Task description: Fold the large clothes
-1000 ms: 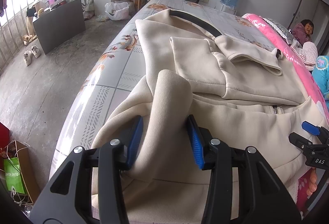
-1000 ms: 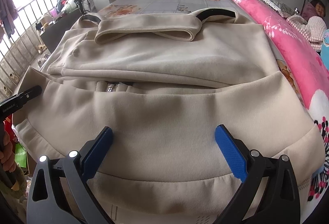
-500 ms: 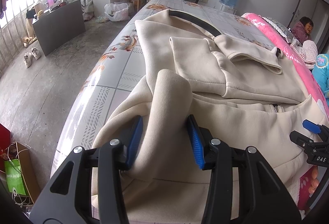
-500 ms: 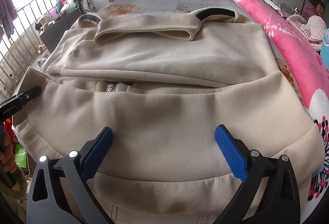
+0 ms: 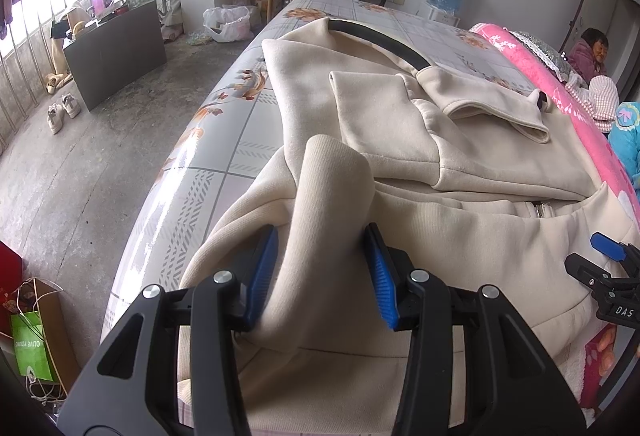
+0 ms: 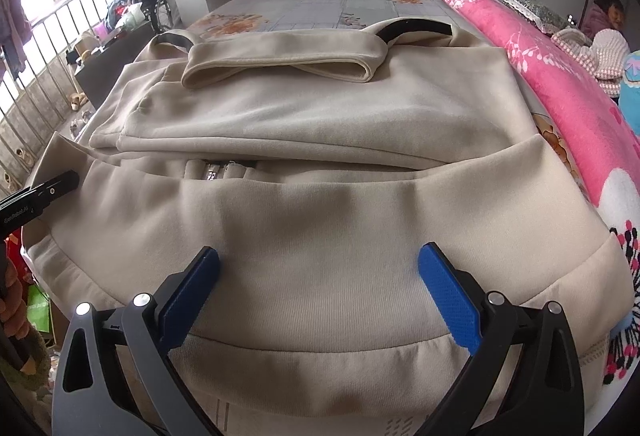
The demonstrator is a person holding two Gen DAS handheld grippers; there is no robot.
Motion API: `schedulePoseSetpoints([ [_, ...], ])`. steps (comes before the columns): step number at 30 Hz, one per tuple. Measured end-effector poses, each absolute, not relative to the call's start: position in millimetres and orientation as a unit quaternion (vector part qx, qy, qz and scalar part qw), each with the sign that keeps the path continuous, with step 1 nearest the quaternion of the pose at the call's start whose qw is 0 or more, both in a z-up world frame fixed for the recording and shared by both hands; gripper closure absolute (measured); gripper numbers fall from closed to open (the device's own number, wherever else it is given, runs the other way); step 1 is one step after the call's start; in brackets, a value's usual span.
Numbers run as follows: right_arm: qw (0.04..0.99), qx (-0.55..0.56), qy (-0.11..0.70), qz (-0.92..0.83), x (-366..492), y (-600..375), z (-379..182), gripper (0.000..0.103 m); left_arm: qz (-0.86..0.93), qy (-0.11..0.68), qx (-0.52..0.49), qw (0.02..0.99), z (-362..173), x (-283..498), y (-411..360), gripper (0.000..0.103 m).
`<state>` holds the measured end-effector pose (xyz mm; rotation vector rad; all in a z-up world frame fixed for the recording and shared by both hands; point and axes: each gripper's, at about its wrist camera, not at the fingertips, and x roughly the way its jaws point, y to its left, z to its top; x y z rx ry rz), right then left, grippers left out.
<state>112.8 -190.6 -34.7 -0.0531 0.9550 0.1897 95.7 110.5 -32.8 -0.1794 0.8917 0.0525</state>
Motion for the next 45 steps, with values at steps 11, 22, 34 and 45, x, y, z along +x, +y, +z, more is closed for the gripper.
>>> schedulePoseSetpoints([
  [11,0.886,-0.027,0.453,0.097,111.5,-191.7,-34.2,0.006,0.024,0.432,-0.08,0.898,-32.2,94.2,111.2,0.06],
  [22,0.888,0.005,0.443,0.126,91.8,-216.3,-16.8,0.006,0.017,0.43,-0.071,0.9,-32.4,94.1,109.8,0.06],
  [34,0.898,0.016,0.431,0.084,69.8,-272.2,0.9,0.024,0.015,0.428,-0.062,0.901,-31.8,93.5,108.8,0.058],
  [45,0.905,0.035,0.421,0.052,87.6,-322.4,10.7,0.043,0.016,0.427,-0.061,0.902,-32.1,93.9,110.2,0.058],
])
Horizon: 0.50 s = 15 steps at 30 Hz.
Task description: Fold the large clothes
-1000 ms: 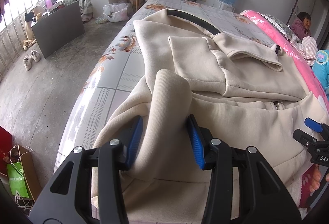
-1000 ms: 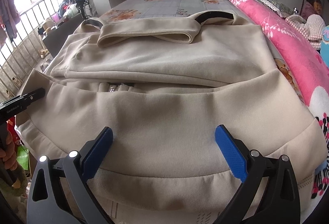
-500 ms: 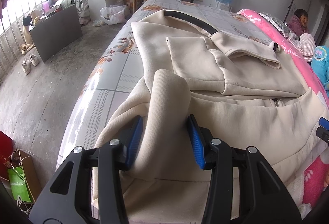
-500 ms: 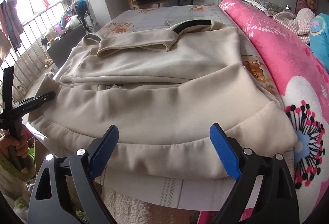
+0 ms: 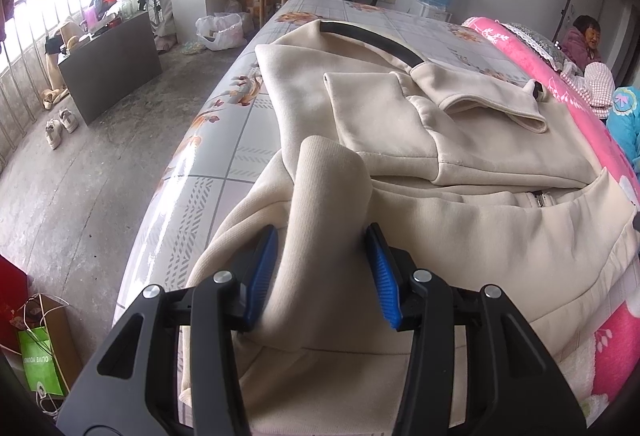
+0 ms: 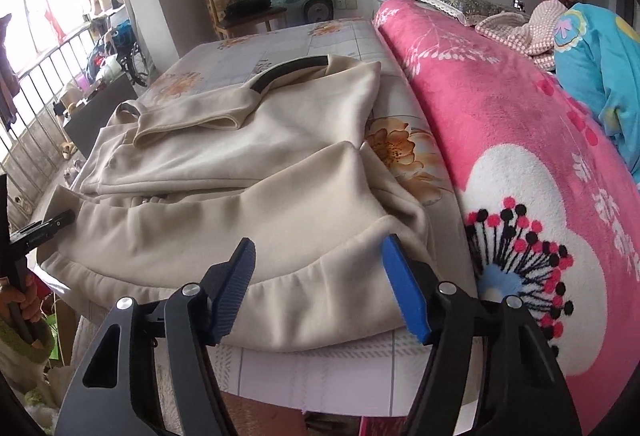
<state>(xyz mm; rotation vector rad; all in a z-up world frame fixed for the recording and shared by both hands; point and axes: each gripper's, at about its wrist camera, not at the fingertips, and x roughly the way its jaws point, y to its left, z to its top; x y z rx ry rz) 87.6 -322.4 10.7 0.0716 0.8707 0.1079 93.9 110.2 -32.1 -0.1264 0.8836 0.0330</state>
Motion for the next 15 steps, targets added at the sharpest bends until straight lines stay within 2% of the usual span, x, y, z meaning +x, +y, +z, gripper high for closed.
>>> schedulePoseSetpoints([
  [2,0.904,0.041,0.421,0.054,98.1,-327.8,10.6,0.047,0.016,0.427,-0.058,0.902,-32.1,93.5,110.6,0.058],
  [4,0.905,0.047,0.42,0.054,107.1,-332.8,11.3,0.056,0.017,0.427,-0.057,0.902,-31.8,93.7,110.7,0.058],
  [6,0.902,0.057,0.425,0.057,119.4,-338.6,9.5,0.062,0.017,0.427,-0.056,0.902,-31.7,93.7,110.4,0.058],
  [13,0.888,0.076,0.445,0.087,151.8,-344.7,0.1,0.066,0.024,0.427,-0.047,0.903,-30.8,92.7,108.0,0.058],
  [15,0.881,0.079,0.458,0.094,159.5,-345.3,-6.3,0.07,0.024,0.427,-0.044,0.903,-30.5,92.6,107.4,0.058],
])
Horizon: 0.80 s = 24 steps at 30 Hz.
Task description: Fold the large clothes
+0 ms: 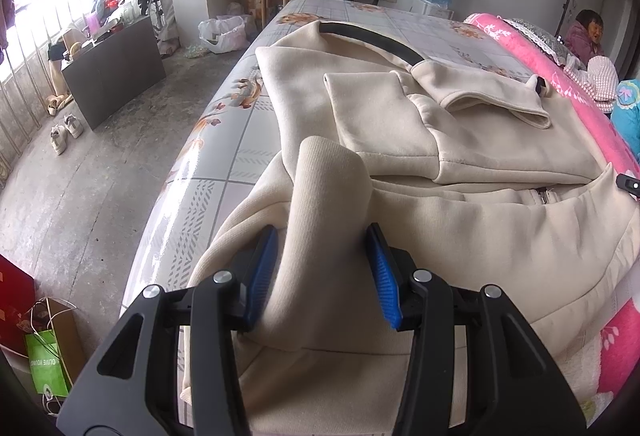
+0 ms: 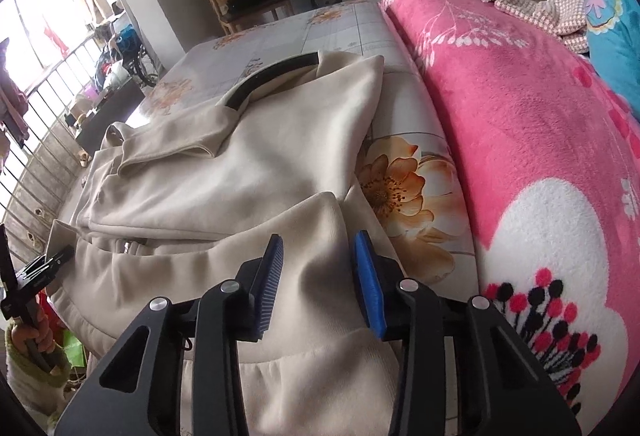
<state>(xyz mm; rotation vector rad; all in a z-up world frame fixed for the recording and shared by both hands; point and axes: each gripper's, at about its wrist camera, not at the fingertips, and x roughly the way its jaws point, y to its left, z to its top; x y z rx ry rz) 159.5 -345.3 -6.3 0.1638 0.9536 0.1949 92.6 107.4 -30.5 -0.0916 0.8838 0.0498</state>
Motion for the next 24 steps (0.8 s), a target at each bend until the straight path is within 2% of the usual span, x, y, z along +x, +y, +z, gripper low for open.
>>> schedulePoseSetpoints([
  [3,0.87,0.087,0.475,0.1,161.4,-347.2,-10.1,0.075,0.025,0.429,-0.04,0.902,-29.9,92.9,106.7,0.058],
  [15,0.848,0.036,0.518,0.101,169.0,-336.4,-18.6,0.08,0.028,0.431,-0.036,0.901,-29.5,94.6,104.4,0.058],
  [17,0.854,0.015,0.511,0.093,165.7,-329.4,-16.8,0.085,0.028,0.43,-0.036,0.901,-29.5,94.9,103.7,0.058],
  [19,0.861,0.004,0.5,0.091,158.5,-325.5,-10.5,0.095,0.028,0.43,-0.036,0.902,-29.4,94.8,103.7,0.058],
  [24,0.894,-0.037,0.438,0.089,131.7,-309.8,24.3,0.097,0.03,0.43,-0.031,0.902,-29.2,94.2,102.8,0.058],
])
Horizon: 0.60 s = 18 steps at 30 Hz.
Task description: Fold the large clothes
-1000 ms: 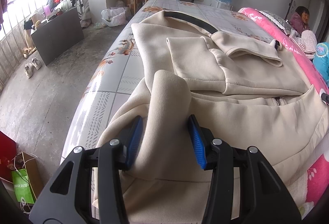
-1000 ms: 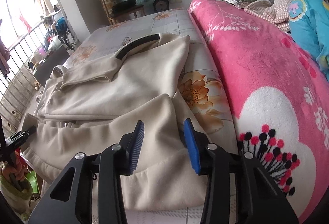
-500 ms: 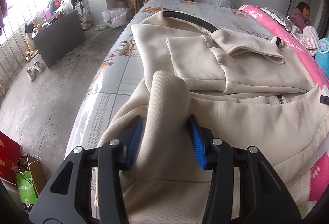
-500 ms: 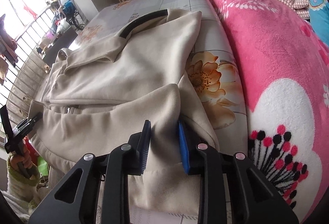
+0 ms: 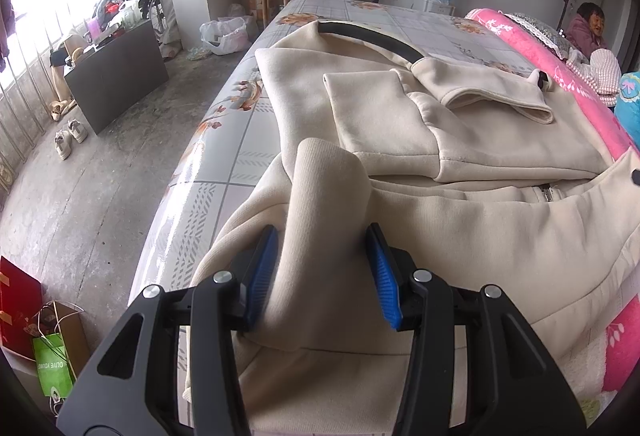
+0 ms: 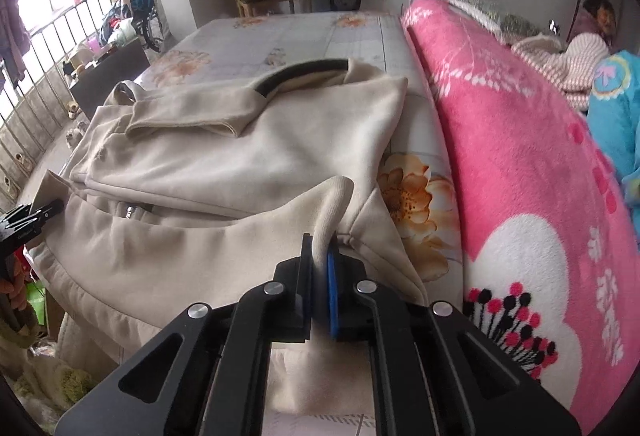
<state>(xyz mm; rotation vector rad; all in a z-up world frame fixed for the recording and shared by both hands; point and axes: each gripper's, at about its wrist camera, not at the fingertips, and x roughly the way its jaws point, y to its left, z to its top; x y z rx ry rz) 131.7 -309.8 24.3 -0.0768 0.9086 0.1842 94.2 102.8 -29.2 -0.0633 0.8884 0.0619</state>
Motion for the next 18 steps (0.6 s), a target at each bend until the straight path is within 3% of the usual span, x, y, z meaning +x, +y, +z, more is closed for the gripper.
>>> schedulePoseSetpoints([
  [4,0.899,-0.068,0.426,0.076,126.9,-301.7,25.3,0.097,0.032,0.427,-0.026,0.903,-28.9,92.6,102.6,0.059],
  [8,0.896,-0.065,0.434,0.069,130.0,-300.7,18.1,0.097,0.037,0.413,-0.01,0.91,-21.6,86.2,99.0,0.066],
  [11,0.897,-0.064,0.432,0.069,131.7,-299.7,18.6,0.097,0.035,0.407,0.01,0.913,-18.0,81.4,94.4,0.076],
  [15,0.9,-0.058,0.428,0.065,129.6,-299.6,18.7,0.097,0.029,0.405,0.014,0.914,-16.3,78.0,93.2,0.095],
  [18,0.907,-0.055,0.413,0.058,119.2,-301.0,25.1,0.097,0.032,0.39,0.029,0.92,-9.4,69.0,88.1,0.098],
])
